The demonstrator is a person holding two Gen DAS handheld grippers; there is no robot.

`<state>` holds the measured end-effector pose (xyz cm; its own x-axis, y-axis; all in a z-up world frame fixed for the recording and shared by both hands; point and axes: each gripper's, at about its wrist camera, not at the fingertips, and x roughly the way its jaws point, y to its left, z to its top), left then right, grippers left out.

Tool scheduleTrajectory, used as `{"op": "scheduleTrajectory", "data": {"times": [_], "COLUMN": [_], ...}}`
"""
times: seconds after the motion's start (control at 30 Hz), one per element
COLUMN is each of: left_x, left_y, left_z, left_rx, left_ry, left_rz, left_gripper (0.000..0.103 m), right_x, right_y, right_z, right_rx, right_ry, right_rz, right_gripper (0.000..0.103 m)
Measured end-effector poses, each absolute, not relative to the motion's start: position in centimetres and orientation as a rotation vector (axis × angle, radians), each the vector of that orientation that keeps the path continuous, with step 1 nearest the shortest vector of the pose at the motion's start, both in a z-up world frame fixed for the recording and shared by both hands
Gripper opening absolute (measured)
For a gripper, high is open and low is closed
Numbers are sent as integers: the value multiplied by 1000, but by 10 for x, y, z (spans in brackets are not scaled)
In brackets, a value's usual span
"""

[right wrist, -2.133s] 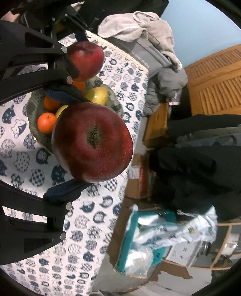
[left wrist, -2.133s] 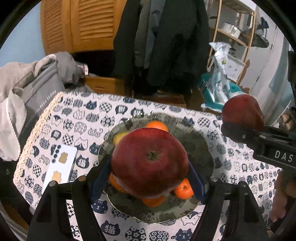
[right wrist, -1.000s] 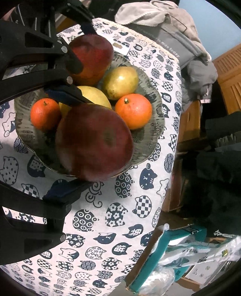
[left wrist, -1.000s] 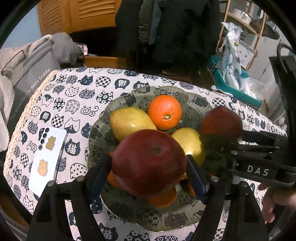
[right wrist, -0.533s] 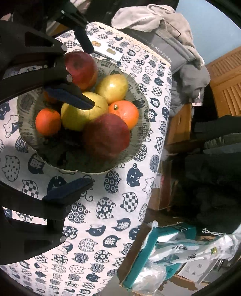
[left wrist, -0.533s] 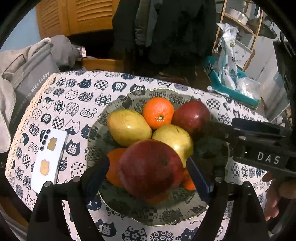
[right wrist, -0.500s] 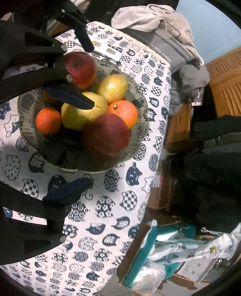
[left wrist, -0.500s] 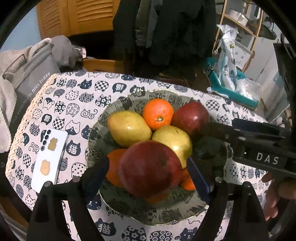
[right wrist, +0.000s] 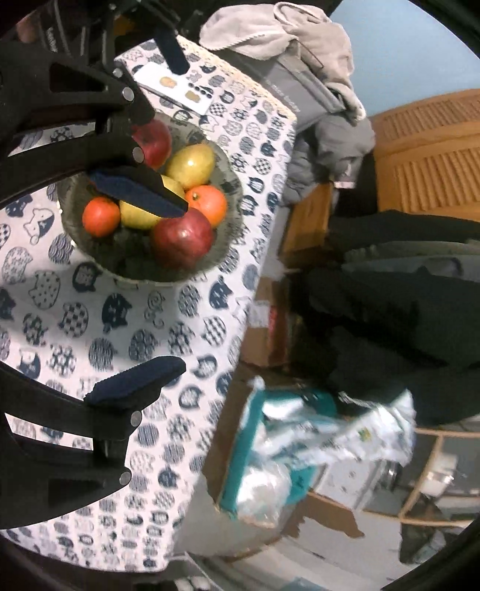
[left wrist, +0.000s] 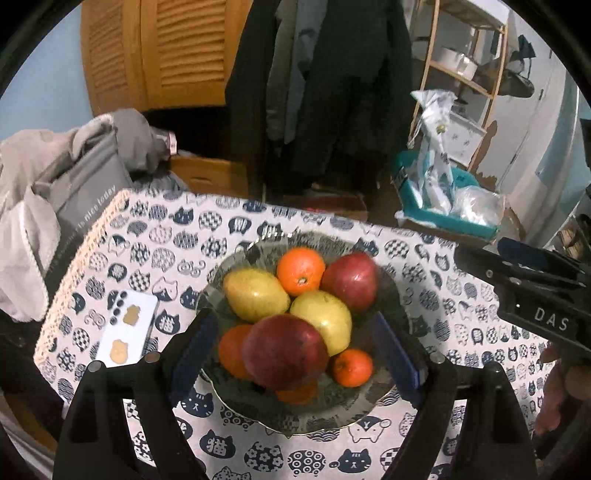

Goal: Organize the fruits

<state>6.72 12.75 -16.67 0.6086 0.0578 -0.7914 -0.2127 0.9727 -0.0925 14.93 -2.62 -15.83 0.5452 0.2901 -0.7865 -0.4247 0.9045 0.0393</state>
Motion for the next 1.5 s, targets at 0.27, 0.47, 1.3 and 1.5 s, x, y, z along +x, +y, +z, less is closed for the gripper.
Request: {"op": "scheduleTrajectory", "data": {"times": [0.27, 0.47, 1.3, 1.5], "left_x": [49, 34, -18, -18], "left_y": [112, 101, 73, 71], "left_z": [-118, -79, 16, 17], "left_rx": [-116, -78, -81, -90], "left_ry": [788, 697, 442, 439], "left_rz": [139, 126, 60, 58], "left_gripper": [92, 100, 103, 103], "right_x": [121, 95, 14, 14], "right_y": [-51, -70, -135, -146], "right_z": [-108, -66, 18, 18], "right_rx": [-162, -167, -135, -113], "right_ry": [790, 697, 440, 430], "right_rz": [372, 352, 286, 265], "right_gripper": [81, 82, 83, 83]}}
